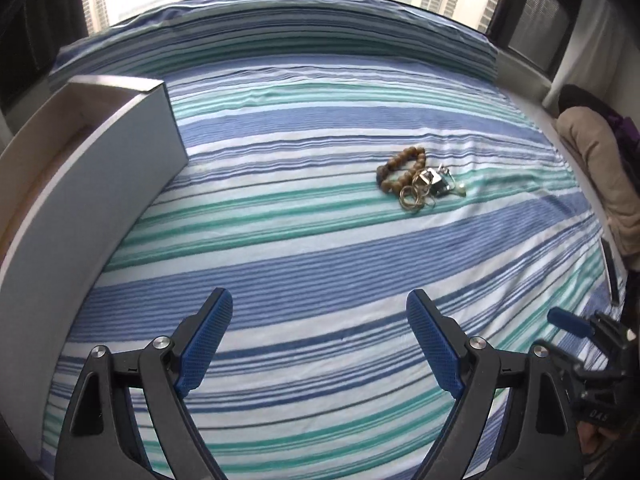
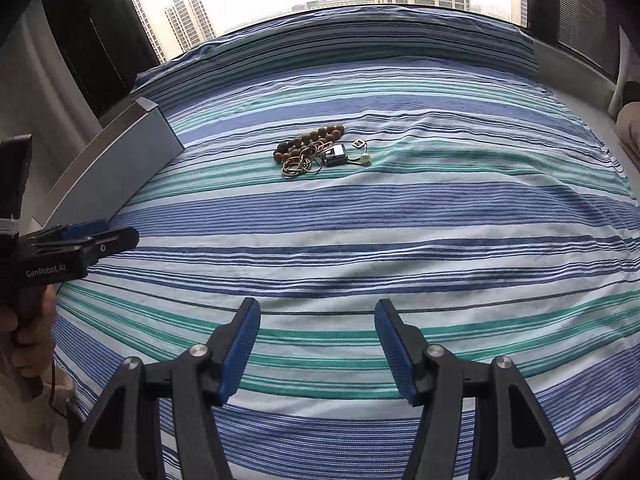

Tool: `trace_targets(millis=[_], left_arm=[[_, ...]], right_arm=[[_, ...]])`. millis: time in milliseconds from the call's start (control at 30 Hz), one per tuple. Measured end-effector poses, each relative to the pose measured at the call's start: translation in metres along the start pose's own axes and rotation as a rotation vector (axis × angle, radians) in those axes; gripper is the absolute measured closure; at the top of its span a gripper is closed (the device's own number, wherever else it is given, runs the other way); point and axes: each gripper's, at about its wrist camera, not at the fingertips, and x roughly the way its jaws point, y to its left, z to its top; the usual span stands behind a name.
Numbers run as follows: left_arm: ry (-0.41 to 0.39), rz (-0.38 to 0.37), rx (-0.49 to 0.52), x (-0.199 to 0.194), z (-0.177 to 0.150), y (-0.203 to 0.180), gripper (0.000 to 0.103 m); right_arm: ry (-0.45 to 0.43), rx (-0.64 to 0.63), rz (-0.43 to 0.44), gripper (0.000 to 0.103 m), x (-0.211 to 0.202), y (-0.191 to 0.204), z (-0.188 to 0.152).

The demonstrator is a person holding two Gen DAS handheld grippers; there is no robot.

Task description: Organize jewelry

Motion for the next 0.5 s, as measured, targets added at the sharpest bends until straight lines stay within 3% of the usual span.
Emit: trace_targets(millis=[100, 200, 367, 467, 500], left_arm=[[-0.009, -0.040, 0.011, 0.024, 0.035, -0.009, 0.018], [-0.016, -0.031, 0.033, 0.053, 0.062, -0.022, 0.026], [0.021, -0.040, 0.050, 0.100, 0.080, -0.042, 0.039], [0.032, -0.014, 0.084, 0.117, 0.081, -0.054, 0.053], [0.030, 0.002, 0.095, 0.120, 0.080, -0.056, 0.064]], right_arm=[[0.030, -0.001, 0.021, 0.042, 0.008, 0.000, -0.009], [0.052, -0.012, 0.028, 0.042, 0.014, 0.000, -0.018], [0.057, -0.002, 0.046, 0.042, 0.013, -0.007, -0.021], [0.037, -0.006, 0.038, 0.042, 0.008, -0.011, -0.019], [0.032, -0.004, 0.038, 0.042, 0.008, -0.014, -0.018]])
